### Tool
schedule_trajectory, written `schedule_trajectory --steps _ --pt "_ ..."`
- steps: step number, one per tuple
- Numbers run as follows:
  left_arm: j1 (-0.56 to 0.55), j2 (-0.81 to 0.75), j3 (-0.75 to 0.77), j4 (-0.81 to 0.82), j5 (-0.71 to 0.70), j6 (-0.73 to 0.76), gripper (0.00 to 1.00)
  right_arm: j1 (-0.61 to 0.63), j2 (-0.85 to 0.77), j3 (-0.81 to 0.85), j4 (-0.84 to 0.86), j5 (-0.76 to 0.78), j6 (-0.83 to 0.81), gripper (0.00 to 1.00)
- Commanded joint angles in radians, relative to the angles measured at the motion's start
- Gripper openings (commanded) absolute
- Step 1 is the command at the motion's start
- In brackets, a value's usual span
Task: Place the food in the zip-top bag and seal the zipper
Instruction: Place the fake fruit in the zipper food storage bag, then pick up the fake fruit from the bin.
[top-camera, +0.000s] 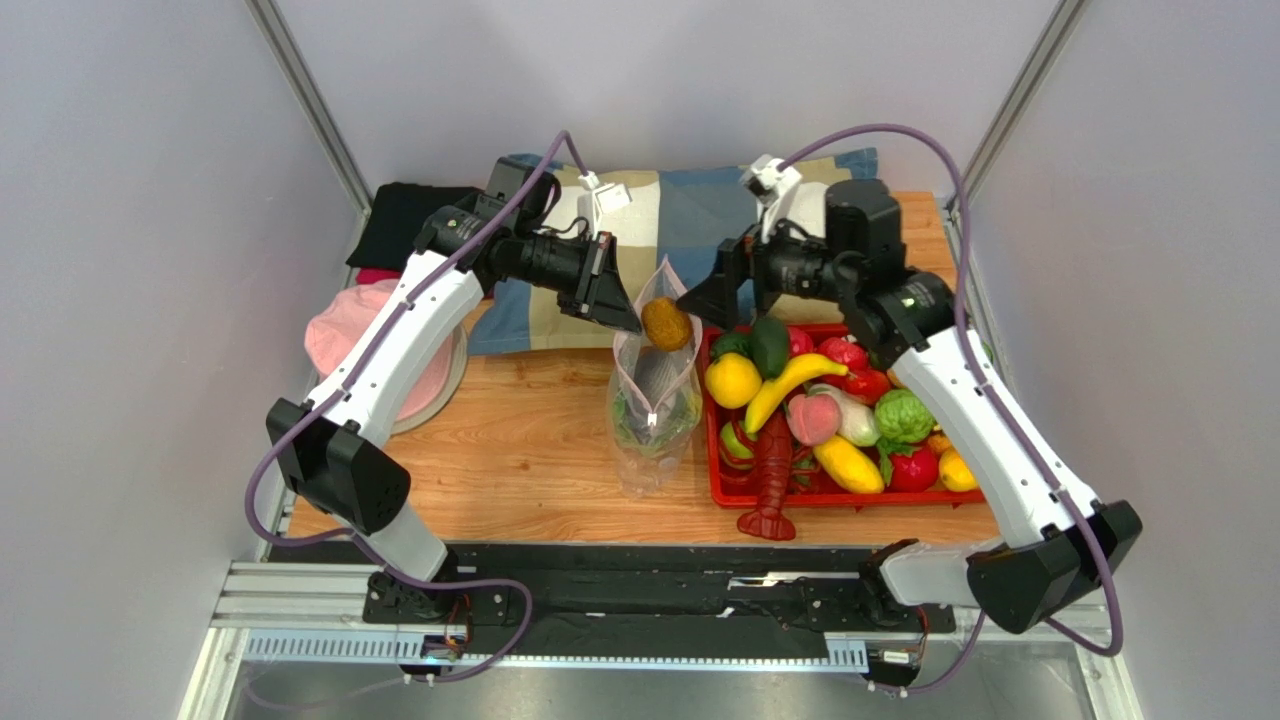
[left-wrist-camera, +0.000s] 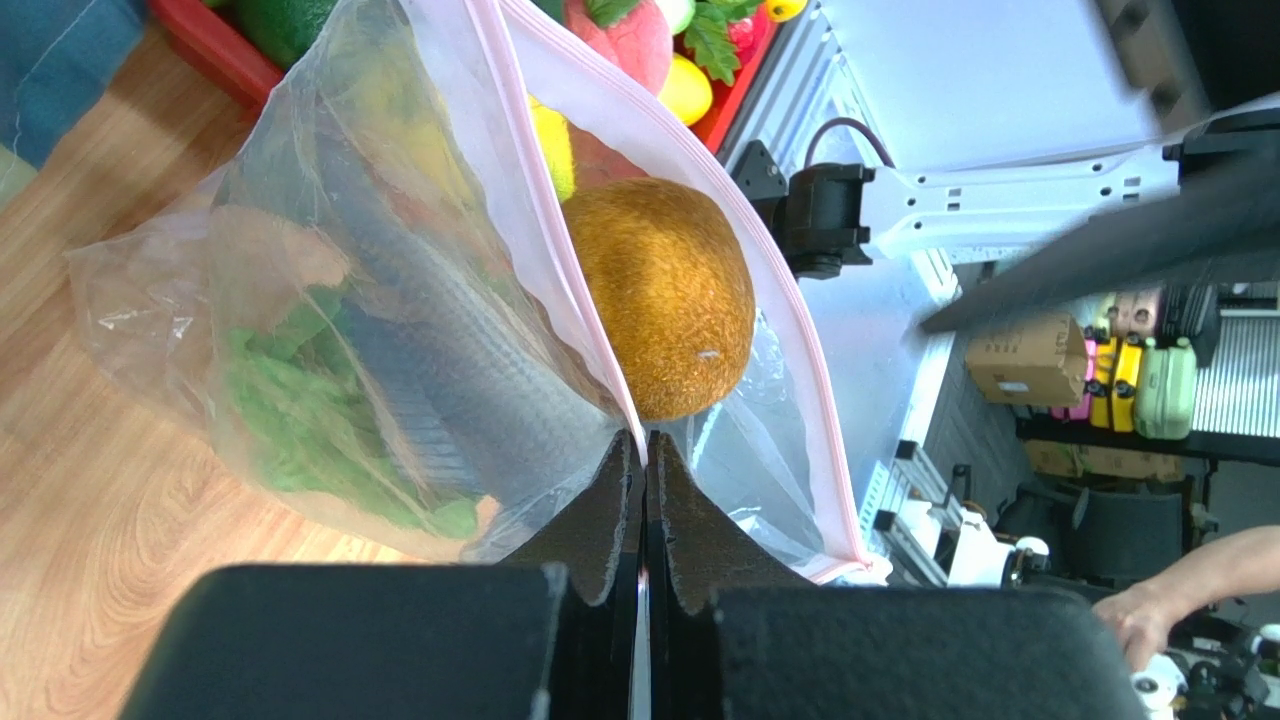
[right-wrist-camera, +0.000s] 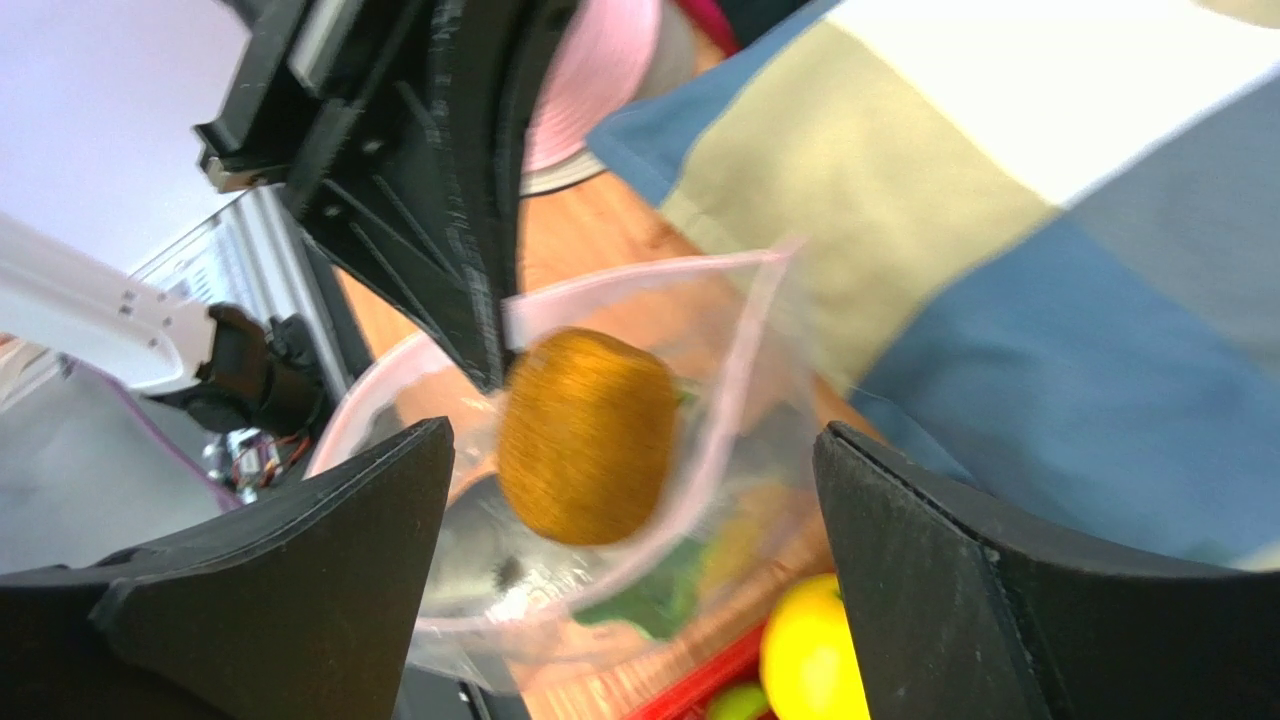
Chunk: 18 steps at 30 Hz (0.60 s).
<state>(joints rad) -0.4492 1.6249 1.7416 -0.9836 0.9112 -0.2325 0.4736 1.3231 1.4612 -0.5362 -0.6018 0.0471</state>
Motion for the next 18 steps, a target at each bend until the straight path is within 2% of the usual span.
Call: schedule_trajectory --steps 1,5,9,12,16,18 --pt "-0.002 -0.028 0.026 0.019 0.020 0.007 0.00 -0.102 -0.065 0.022 -0.093 -0.029 -0.012 0.95" --pt "-0.003 -0.020 0.030 0.020 0.020 0.005 0.00 -0.196 -0.067 -0.002 -0.162 -0.003 -0.019 0.95" --pt "-0.008 -0.025 0.061 -0.001 -0.024 0.024 0.00 -0.219 -0.082 -0.050 -0.173 0.007 -0.036 0.94" --pt "-0.011 -0.017 0.087 -0.042 -0.049 0.044 0.00 -0.220 -0.078 -0.068 -0.176 -0.033 -0.004 0.88" --pt "-0.022 -0.003 0.131 -0.118 -0.121 0.100 0.00 -0.219 -0.056 -0.071 -0.174 -0.059 0.013 0.70" --pt "-0.034 -0.010 0.144 -0.156 -0.184 0.128 0.00 -0.219 -0.055 -0.070 -0.177 -0.043 0.001 0.69"
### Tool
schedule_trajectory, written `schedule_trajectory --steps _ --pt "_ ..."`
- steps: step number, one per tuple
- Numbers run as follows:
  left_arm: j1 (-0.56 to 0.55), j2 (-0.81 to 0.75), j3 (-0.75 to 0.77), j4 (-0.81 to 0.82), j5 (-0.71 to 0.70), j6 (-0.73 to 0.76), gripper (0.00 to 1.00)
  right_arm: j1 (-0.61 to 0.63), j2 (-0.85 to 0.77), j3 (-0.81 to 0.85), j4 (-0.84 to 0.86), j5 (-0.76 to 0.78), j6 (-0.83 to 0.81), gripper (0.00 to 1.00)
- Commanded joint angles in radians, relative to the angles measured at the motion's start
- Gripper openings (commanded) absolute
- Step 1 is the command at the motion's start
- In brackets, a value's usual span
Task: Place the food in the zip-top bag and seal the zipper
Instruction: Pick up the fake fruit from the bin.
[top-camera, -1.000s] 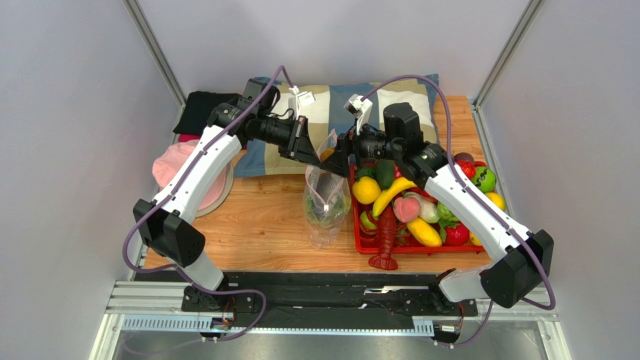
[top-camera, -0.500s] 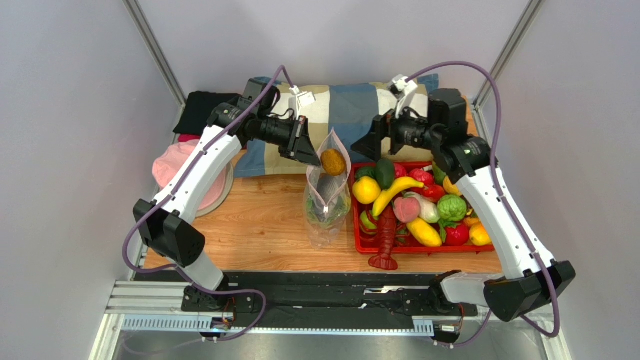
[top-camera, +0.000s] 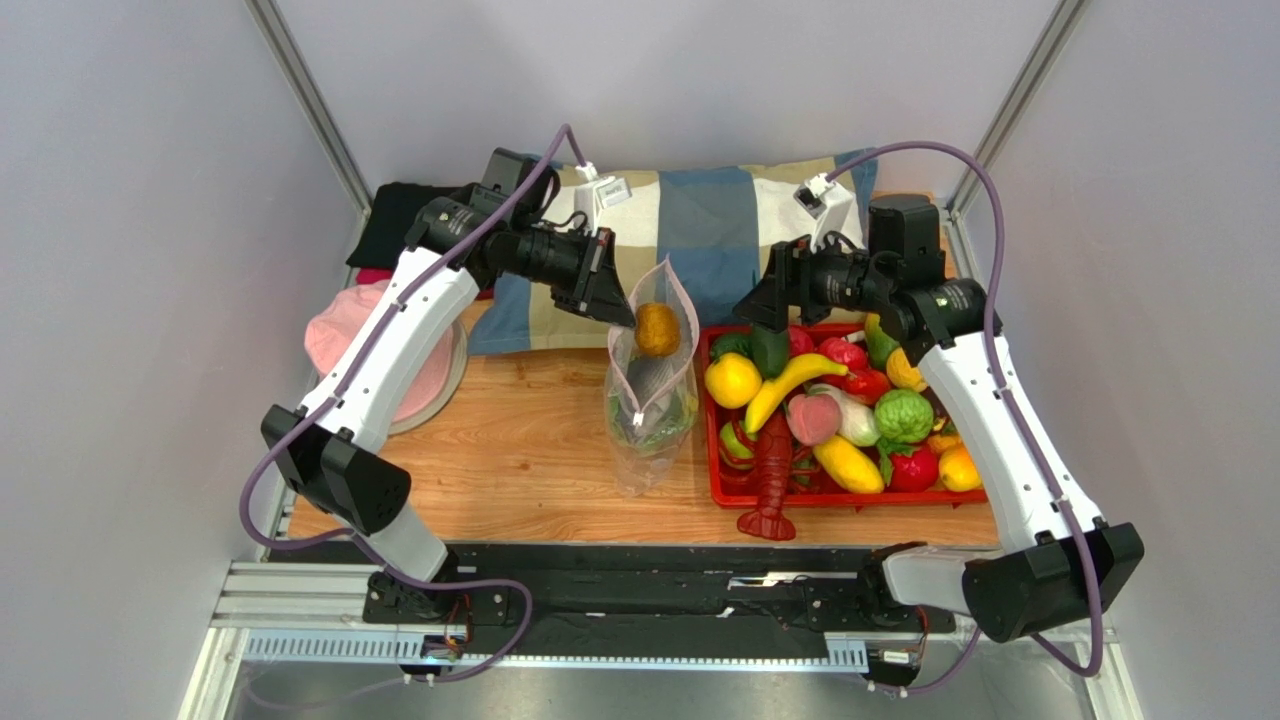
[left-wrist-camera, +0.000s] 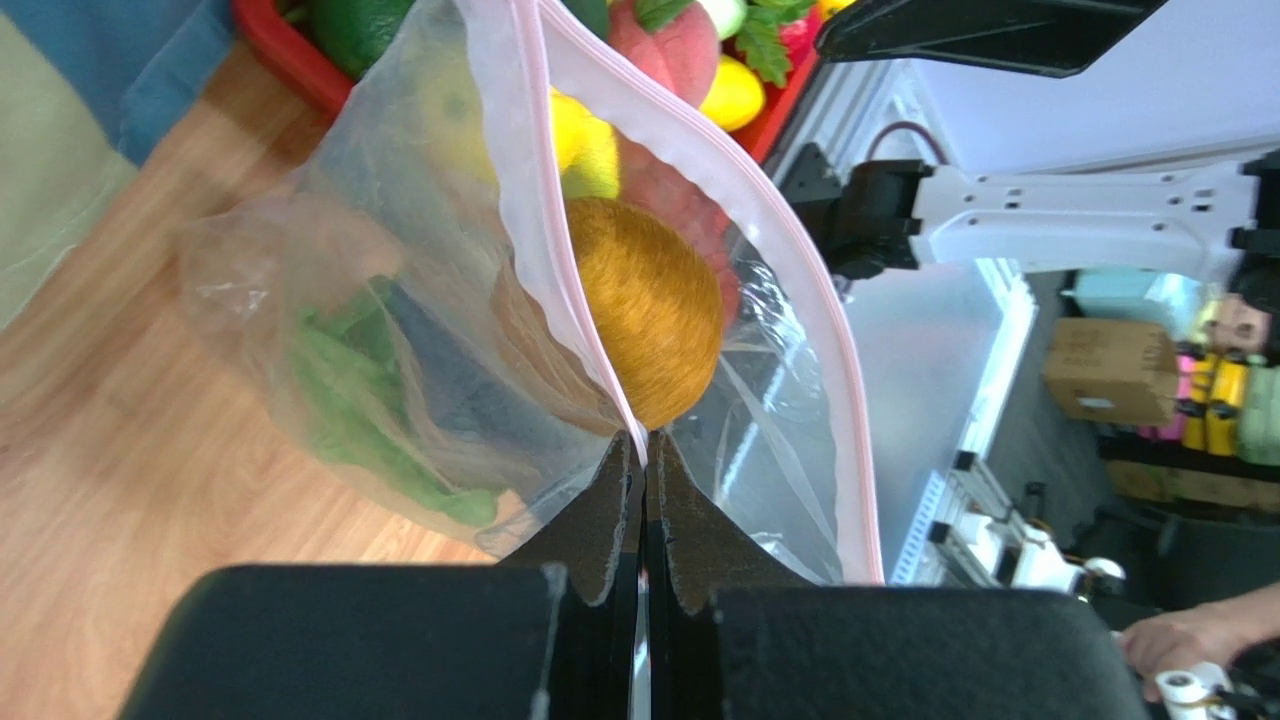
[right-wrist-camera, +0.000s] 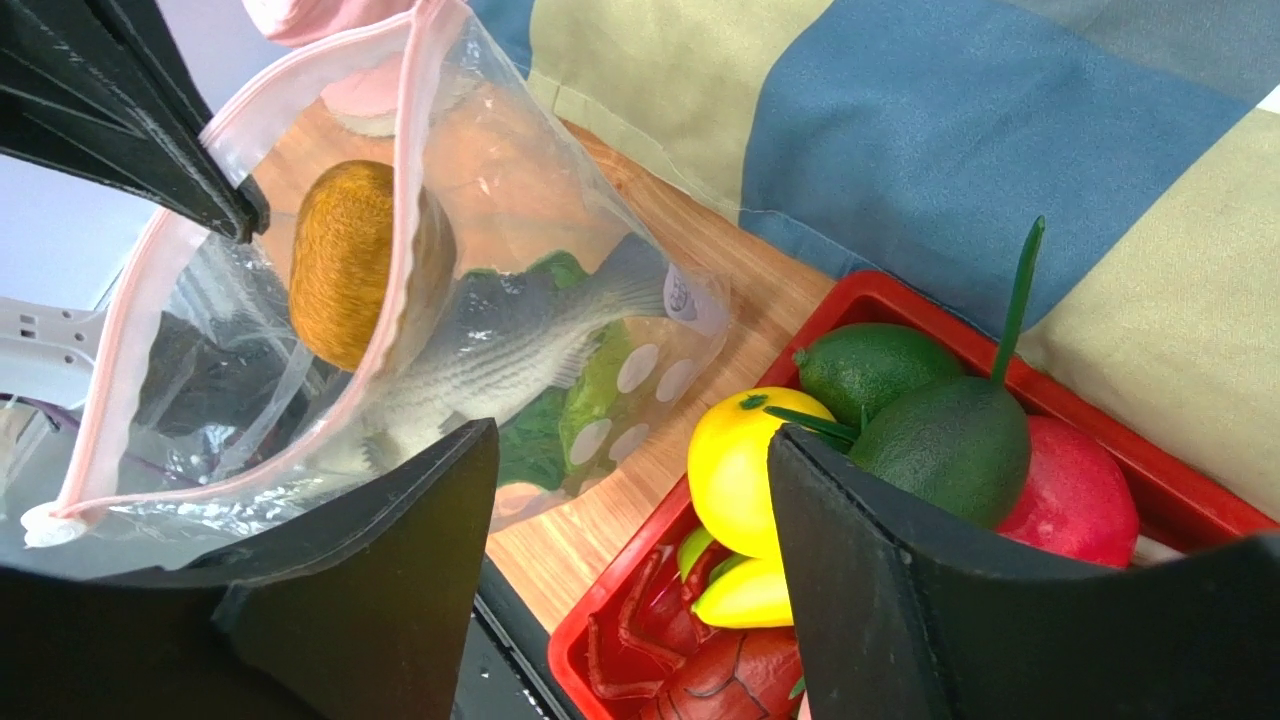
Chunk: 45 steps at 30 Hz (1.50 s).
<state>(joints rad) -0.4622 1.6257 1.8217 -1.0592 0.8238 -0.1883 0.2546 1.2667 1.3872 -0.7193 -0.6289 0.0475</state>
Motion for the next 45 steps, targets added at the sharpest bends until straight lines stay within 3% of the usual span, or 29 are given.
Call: schedule_trajectory --steps 1,5,14,21,29,35,38,39,41,45 --pt "-0.027 -0.010 0.074 -0.096 -0.126 0.093 0.00 -0.002 0.002 0.004 0.001 -0.005 -0.006 0.70" --pt "-0.029 -0.001 0.074 -0.134 -0.173 0.124 0.00 -0.003 0.026 -0.005 -0.031 0.052 -0.041 0.71" --pt "-0.029 0.006 0.085 -0.111 -0.129 0.110 0.00 -0.003 0.132 -0.042 -0.039 0.247 -0.064 0.81" --pt "-0.029 0.011 0.085 -0.099 -0.120 0.102 0.00 -0.003 0.233 -0.033 -0.023 0.383 -0.006 0.79" --pt "-0.029 0.014 0.074 -0.094 -0.124 0.101 0.00 -0.003 0.286 -0.056 -0.049 0.371 0.011 0.75" --pt "-0.029 0.016 0.070 -0.088 -0.121 0.098 0.00 -0.005 0.260 -0.045 -0.080 0.330 0.006 0.60" --pt "-0.029 0.016 0.068 -0.087 -0.117 0.095 0.00 -0.006 0.220 -0.017 -0.098 0.302 0.009 0.46" --pt "-0.029 0.014 0.068 -0.085 -0.114 0.095 0.00 -0.008 0.208 -0.008 -0.104 0.291 0.009 0.35" --pt "-0.029 0.011 0.074 -0.082 -0.104 0.090 0.00 -0.017 0.163 0.015 -0.112 0.262 0.017 0.27" --pt "-0.029 0.008 0.080 -0.074 -0.078 0.084 0.00 -0.023 0.077 0.062 -0.097 0.213 0.034 0.00"
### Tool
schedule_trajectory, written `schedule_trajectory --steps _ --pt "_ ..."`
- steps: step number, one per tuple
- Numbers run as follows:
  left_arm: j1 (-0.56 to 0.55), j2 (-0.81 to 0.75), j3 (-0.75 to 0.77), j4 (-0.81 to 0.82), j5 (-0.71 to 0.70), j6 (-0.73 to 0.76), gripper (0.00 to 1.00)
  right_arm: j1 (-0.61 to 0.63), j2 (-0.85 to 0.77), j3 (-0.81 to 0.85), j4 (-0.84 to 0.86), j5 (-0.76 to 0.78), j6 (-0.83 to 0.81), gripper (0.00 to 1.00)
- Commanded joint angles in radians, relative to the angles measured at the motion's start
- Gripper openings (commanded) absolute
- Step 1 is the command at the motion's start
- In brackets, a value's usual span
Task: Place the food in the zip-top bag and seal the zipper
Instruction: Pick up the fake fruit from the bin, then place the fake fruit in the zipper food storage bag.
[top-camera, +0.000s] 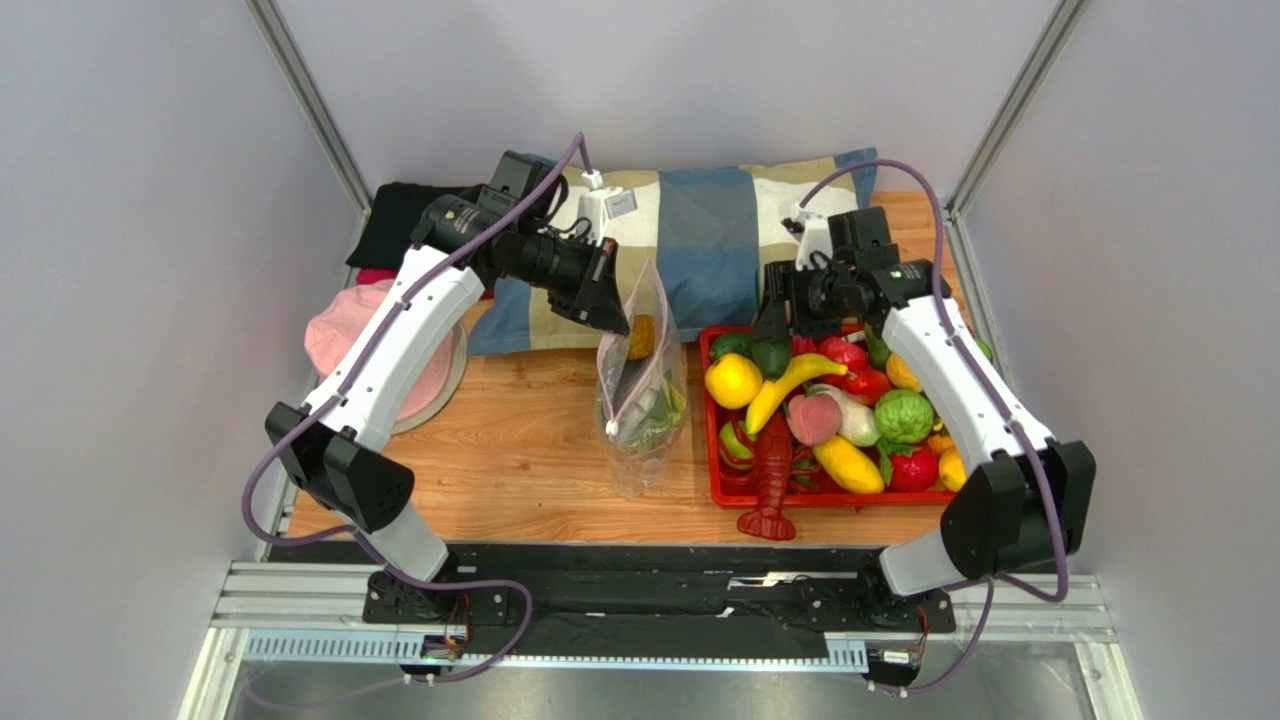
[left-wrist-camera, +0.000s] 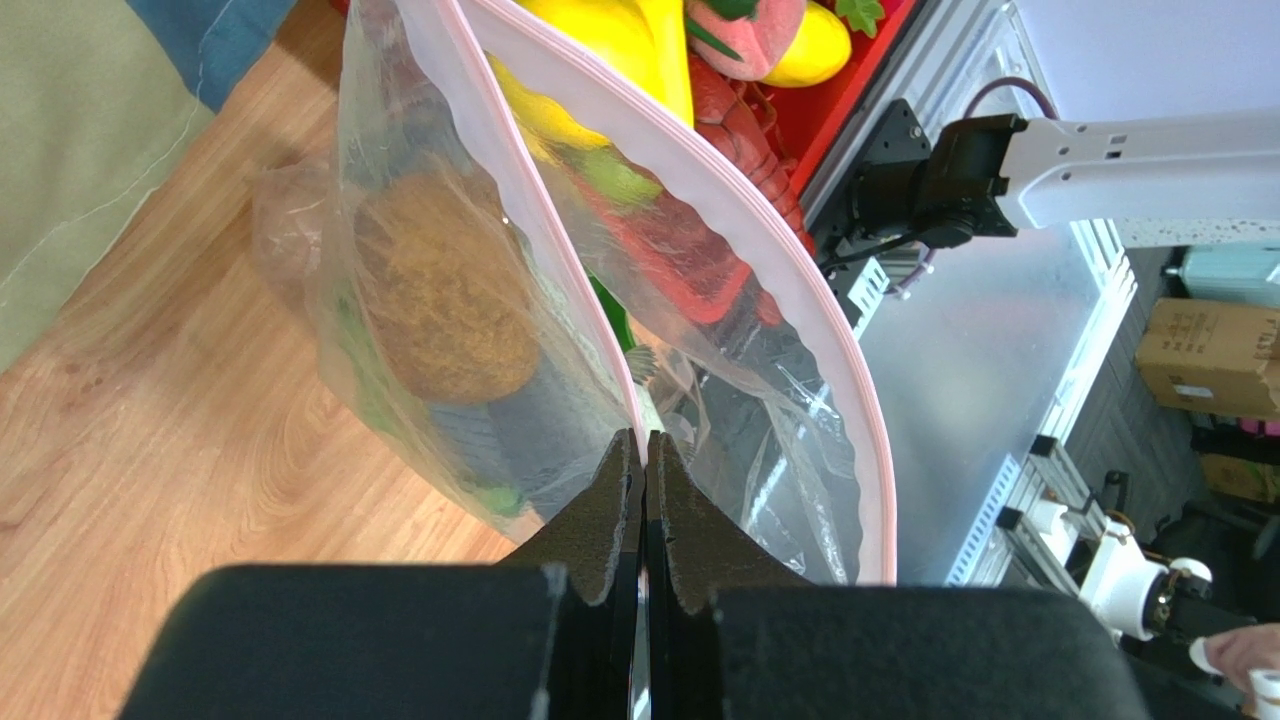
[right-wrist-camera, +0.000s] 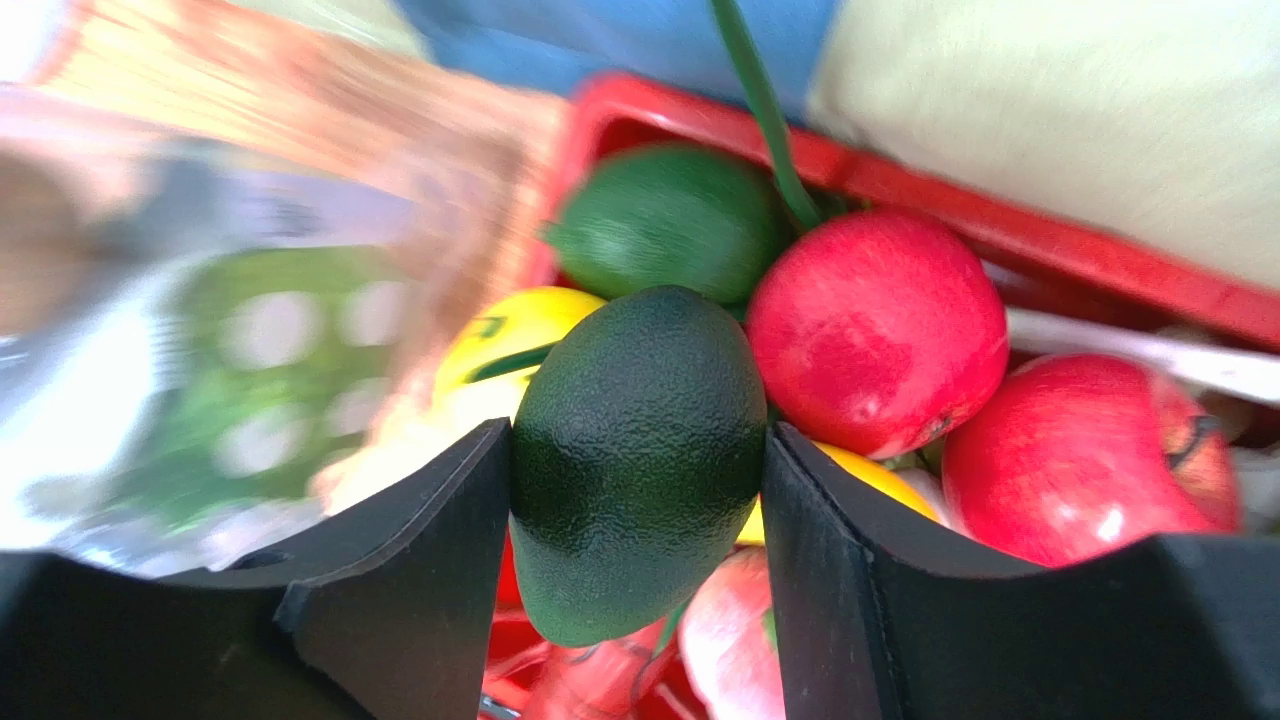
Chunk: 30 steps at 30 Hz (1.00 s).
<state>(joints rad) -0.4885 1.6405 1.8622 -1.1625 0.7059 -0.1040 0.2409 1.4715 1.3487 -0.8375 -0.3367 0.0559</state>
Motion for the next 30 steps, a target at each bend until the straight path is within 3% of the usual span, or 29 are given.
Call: schedule_trajectory --steps 1,5,10,15,22,30 --pt "-0.002 -0.007 0.040 0.027 0.047 0.000 0.00 -0.009 -0.163 0.108 0.053 -0.094 0.038 0.00" --pt "-0.007 -0.007 0.052 0.026 0.082 -0.002 0.00 -0.002 -0.258 0.095 0.265 -0.200 0.172 0.00" --pt "-0.022 -0.001 0.101 0.026 0.157 -0.020 0.00 0.099 -0.293 0.109 0.527 -0.203 0.288 0.00" --pt "-0.027 0.007 0.111 0.035 0.191 -0.062 0.00 0.198 -0.292 0.124 0.606 -0.194 0.302 0.00" --pt "-0.027 -0.004 0.057 0.063 0.181 -0.095 0.00 0.337 -0.332 -0.008 0.695 -0.157 0.286 0.00" --pt "-0.018 0.012 0.025 0.081 0.210 -0.129 0.00 0.481 -0.404 -0.163 0.718 -0.125 0.034 0.00"
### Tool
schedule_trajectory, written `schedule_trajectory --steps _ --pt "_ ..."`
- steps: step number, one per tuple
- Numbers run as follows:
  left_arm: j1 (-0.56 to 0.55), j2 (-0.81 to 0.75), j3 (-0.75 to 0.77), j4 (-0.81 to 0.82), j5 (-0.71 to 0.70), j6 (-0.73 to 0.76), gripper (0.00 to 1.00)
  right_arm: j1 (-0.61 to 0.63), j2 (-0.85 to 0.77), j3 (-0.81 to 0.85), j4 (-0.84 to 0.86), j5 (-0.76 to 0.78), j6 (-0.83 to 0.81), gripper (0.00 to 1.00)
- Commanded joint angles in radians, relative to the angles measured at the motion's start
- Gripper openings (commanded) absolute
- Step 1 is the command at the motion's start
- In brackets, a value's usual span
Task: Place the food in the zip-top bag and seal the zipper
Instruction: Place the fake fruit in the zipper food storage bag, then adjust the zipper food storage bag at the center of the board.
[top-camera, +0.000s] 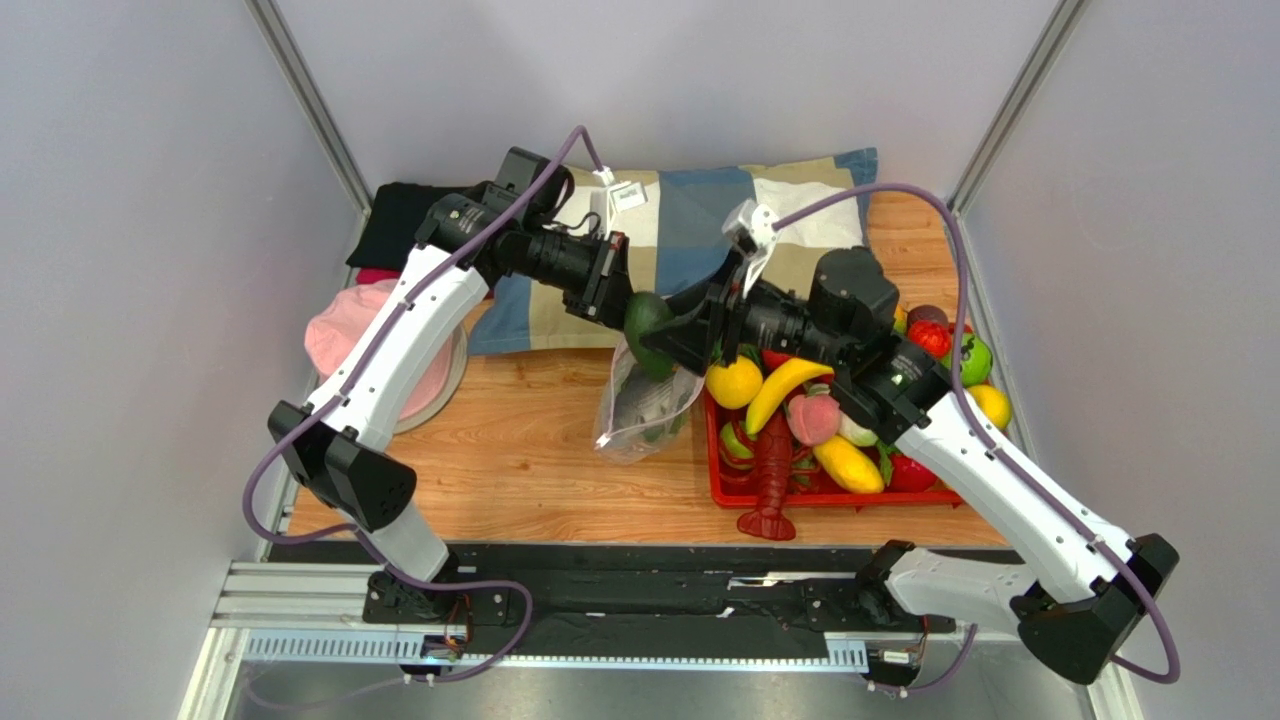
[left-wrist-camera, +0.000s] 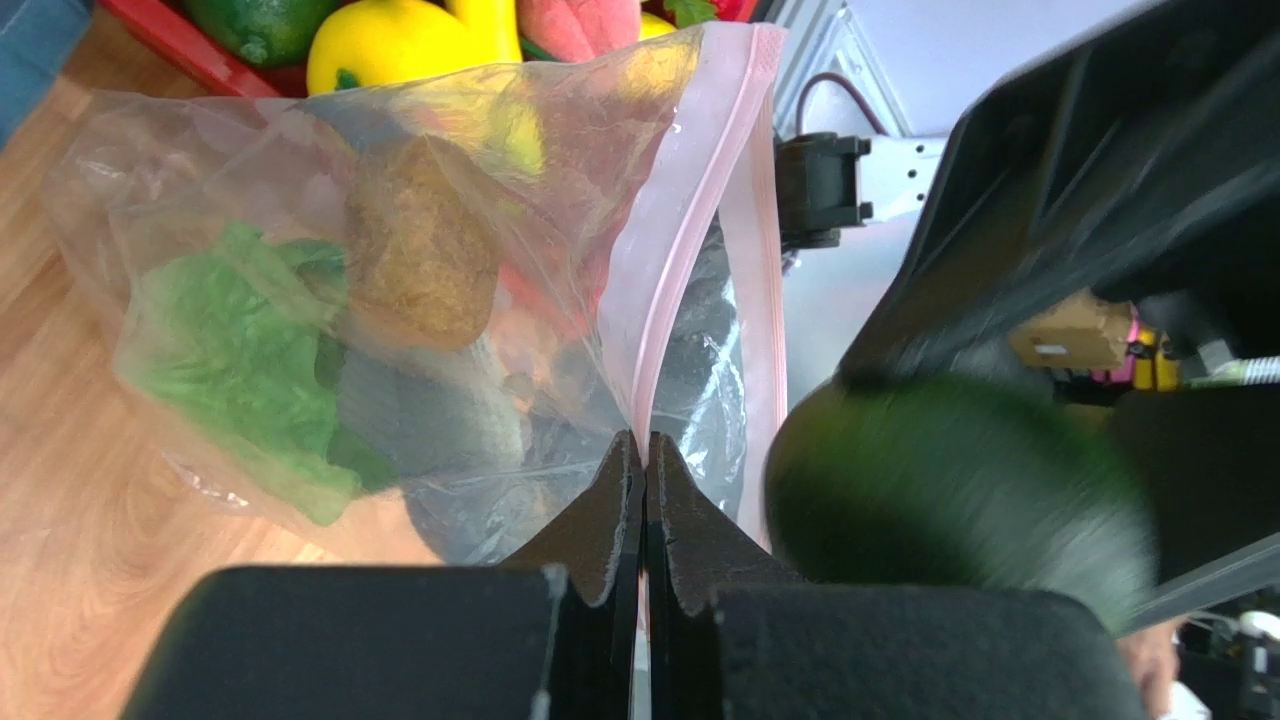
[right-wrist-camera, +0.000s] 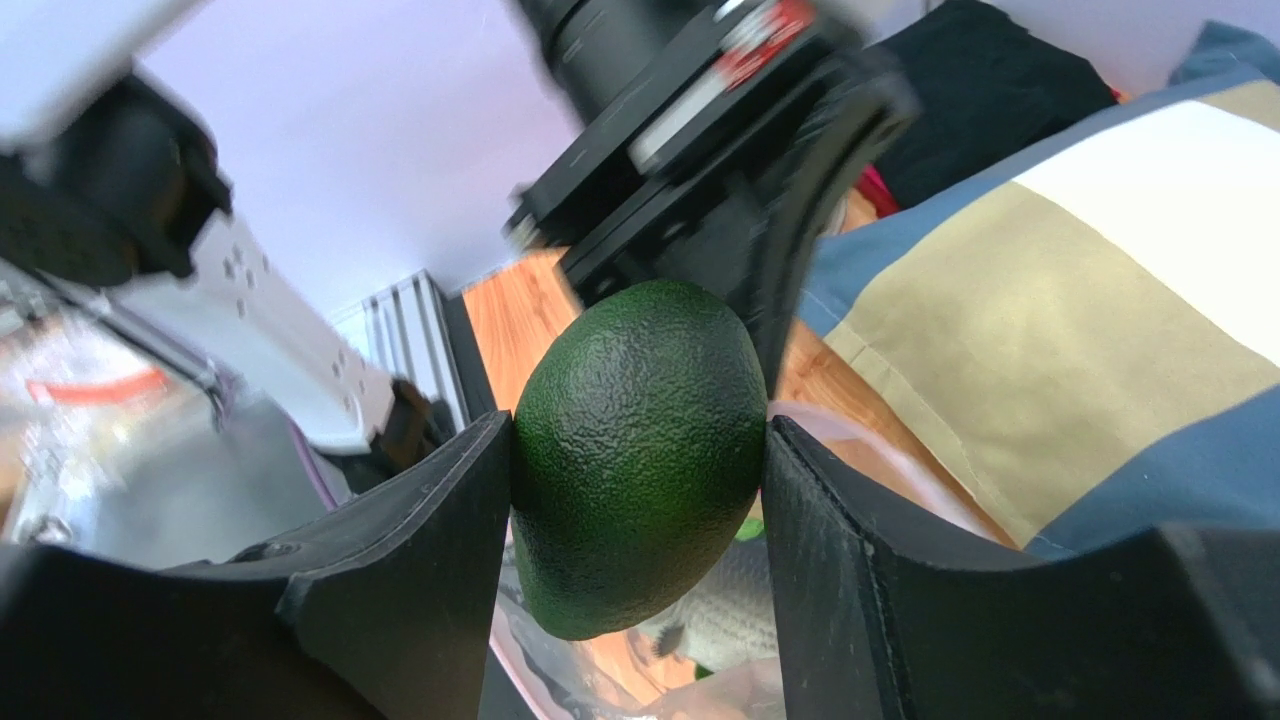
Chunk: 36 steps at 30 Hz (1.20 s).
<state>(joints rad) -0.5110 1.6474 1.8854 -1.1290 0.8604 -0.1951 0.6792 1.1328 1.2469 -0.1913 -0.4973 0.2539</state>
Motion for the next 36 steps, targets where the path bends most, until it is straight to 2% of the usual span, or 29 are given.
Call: schedule_trajectory --steps 1,4,10,11,13,14,16,17,19,22,29,36 --pt "0.006 0.005 -0.002 0.054 0.061 -0.043 0.00 0.048 -0.070 -0.079 0.075 0.036 -0.183 0.00" --pt "0.017 0.009 -0.014 0.067 0.081 -0.063 0.00 0.071 -0.074 -0.147 0.082 0.062 -0.249 0.00" --pt "0.040 0.023 -0.028 0.089 0.141 -0.096 0.00 0.148 -0.062 -0.216 0.125 0.138 -0.375 0.11" --pt "0.040 0.025 -0.028 0.087 0.141 -0.093 0.00 0.154 -0.058 -0.213 0.124 0.141 -0.387 0.20" --pt "0.040 0.026 -0.032 0.086 0.149 -0.092 0.00 0.157 -0.042 -0.184 0.101 0.138 -0.404 0.30" --pt "0.042 0.026 -0.032 0.084 0.149 -0.092 0.00 0.157 -0.039 -0.167 0.084 0.140 -0.416 0.47" --pt "0.046 0.023 -0.040 0.083 0.150 -0.092 0.00 0.155 -0.042 -0.138 0.018 0.164 -0.418 0.63" --pt "0.054 0.023 -0.043 0.083 0.152 -0.095 0.00 0.157 -0.047 -0.104 -0.003 0.177 -0.403 0.77" --pt "0.065 0.020 -0.049 0.086 0.152 -0.102 0.00 0.157 -0.065 -0.067 -0.074 0.225 -0.371 0.84" --pt "0.078 0.014 -0.057 0.089 0.155 -0.102 0.00 0.155 -0.085 -0.014 -0.163 0.325 -0.289 0.86" --pt "0.078 -0.008 -0.095 0.104 0.154 -0.113 0.00 0.154 -0.145 -0.007 -0.367 0.485 -0.102 0.79" --pt "0.078 -0.020 -0.104 0.115 0.154 -0.118 0.00 0.145 -0.091 -0.043 -0.401 0.444 0.042 0.73"
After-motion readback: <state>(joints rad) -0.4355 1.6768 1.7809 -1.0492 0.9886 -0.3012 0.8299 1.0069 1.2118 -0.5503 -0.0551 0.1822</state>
